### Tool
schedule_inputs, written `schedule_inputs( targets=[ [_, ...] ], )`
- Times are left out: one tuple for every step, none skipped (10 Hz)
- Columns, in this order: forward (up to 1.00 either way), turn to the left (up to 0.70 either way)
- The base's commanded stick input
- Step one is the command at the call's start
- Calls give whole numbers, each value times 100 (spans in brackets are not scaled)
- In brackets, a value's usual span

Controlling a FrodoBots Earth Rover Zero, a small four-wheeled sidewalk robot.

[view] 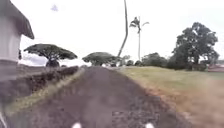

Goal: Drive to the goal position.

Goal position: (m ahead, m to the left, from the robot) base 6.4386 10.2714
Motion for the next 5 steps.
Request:
schedule_inputs(
  targets=[
    [0,0],
    [0,0],
    [0,0],
    [0,0],
    [0,0]
  ],
)
